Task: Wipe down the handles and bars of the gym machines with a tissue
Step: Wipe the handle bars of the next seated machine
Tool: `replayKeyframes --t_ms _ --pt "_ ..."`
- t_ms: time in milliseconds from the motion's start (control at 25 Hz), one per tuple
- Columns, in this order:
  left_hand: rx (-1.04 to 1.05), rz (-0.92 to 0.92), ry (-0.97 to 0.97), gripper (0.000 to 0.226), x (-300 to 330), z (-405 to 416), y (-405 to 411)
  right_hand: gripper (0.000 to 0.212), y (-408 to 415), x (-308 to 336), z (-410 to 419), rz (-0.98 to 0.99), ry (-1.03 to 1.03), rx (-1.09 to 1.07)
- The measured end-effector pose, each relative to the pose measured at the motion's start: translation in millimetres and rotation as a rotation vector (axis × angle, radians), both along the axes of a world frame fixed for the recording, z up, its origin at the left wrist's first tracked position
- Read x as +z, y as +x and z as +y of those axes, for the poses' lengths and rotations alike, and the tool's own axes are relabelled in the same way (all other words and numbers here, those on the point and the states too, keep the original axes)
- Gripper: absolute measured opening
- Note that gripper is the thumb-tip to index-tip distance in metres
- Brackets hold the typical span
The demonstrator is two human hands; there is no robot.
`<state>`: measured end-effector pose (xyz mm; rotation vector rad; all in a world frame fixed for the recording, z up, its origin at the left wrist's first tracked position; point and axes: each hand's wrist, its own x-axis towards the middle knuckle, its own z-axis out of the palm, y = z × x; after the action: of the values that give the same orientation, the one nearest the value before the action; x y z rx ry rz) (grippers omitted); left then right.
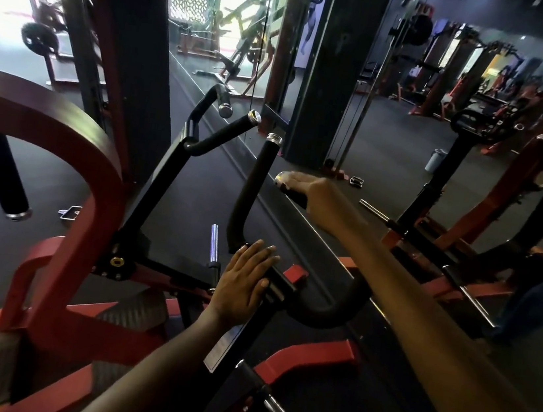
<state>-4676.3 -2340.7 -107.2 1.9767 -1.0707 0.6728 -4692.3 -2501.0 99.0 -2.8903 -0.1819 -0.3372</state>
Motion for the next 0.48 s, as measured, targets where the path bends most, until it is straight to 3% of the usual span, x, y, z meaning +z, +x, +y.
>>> replayKeyframes --t_ms 120,240,320,480 --pt "-0.018 -0.006 -0.022 0.051 -3 0 2 0.047 -61 -6 -33 -0.097 0.139 -0.193" --pt "-0.023 -0.021 -0.021 0.05 -2 1 2 0.024 -45 1 -48 0.046 0.348 -0.451" --pt "-0.021 -0.019 -0.012 0.049 -1 0 1 0.017 5 10 -41 0.143 0.503 -0.454" --pt "-0.009 -0.027 -0.005 0.048 -2 -1 1 0.028 29 21 -30 0.587 0.834 -0.247"
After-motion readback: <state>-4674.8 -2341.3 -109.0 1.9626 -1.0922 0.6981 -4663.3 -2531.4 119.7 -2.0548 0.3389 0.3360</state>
